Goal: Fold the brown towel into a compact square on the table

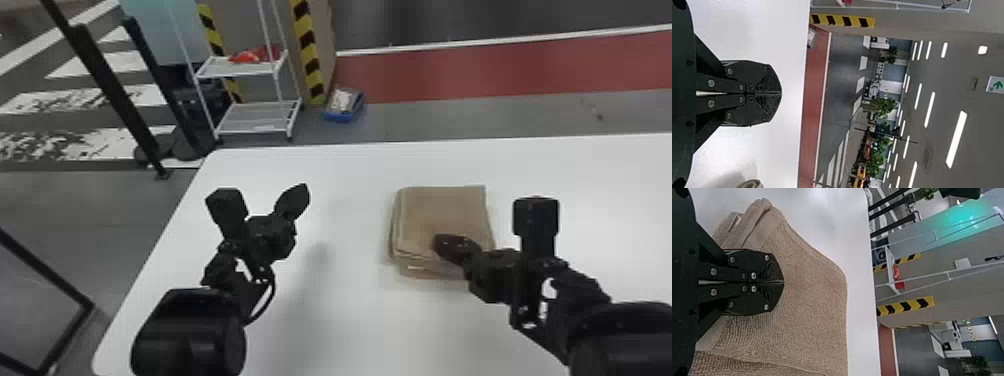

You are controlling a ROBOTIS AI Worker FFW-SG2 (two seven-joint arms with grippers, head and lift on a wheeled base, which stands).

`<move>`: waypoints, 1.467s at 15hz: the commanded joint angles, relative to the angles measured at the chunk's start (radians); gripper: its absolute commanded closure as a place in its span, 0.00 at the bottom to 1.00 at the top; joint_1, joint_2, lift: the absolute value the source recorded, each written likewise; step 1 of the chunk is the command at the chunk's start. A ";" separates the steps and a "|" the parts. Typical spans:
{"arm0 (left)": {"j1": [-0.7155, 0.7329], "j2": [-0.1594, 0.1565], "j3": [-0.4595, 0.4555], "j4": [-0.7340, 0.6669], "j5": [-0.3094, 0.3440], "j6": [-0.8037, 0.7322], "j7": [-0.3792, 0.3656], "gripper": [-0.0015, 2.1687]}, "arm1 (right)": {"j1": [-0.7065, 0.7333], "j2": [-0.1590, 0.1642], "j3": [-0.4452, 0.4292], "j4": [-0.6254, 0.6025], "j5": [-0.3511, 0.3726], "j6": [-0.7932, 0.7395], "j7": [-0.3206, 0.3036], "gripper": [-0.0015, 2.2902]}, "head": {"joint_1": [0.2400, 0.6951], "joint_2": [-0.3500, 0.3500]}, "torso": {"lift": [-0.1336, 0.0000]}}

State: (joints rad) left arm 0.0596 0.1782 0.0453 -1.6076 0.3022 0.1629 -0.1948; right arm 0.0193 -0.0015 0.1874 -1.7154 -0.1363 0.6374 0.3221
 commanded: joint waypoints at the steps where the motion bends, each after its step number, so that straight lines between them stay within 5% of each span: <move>1: 0.000 0.000 -0.002 -0.003 0.000 -0.001 0.001 0.99 | 0.005 0.002 -0.014 -0.035 -0.008 0.000 0.000 0.85 | 1.00 0.82 | 0.08; 4: 0.012 0.000 -0.024 -0.035 0.000 -0.001 0.014 0.99 | 0.068 0.002 -0.029 -0.194 0.011 -0.018 -0.006 0.80 | 1.00 0.81 | 0.08; 7: 0.071 0.000 -0.074 -0.153 -0.031 -0.010 0.064 0.93 | 0.172 0.002 -0.105 -0.400 0.012 -0.021 -0.008 0.57 | 1.00 0.77 | 0.08; 9: 0.115 0.000 -0.130 -0.244 -0.072 -0.026 0.113 0.45 | 0.251 -0.043 -0.184 -0.514 0.011 -0.024 -0.017 0.06 | 1.00 0.71 | 0.08; 10: 0.126 0.000 -0.154 -0.276 -0.098 -0.026 0.136 0.20 | 0.283 -0.060 -0.223 -0.547 0.007 -0.024 -0.015 0.00 | 1.00 0.67 | 0.08; 11: 0.140 -0.002 -0.176 -0.305 -0.120 -0.029 0.161 0.05 | 0.321 -0.078 -0.273 -0.583 -0.002 -0.034 -0.012 0.00 | 1.00 0.63 | 0.08; 12: 0.155 -0.003 -0.185 -0.330 -0.130 -0.029 0.181 0.04 | 0.360 -0.080 -0.322 -0.607 -0.008 -0.055 -0.006 0.00 | 1.00 0.58 | 0.08; 15: 0.227 -0.023 -0.189 -0.364 -0.150 -0.084 0.215 0.04 | 0.452 -0.078 -0.398 -0.613 -0.029 -0.212 0.006 0.02 | 1.00 0.42 | 0.08; 22: 0.411 -0.023 -0.239 -0.367 -0.230 -0.348 0.287 0.04 | 0.571 -0.031 -0.402 -0.489 -0.074 -0.583 0.031 0.02 | 1.00 0.32 | 0.08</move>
State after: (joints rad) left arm 0.4418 0.1549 -0.1961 -1.9735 0.0801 -0.1491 0.0865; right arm 0.5741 -0.0446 -0.2111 -2.2300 -0.1888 0.1038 0.3459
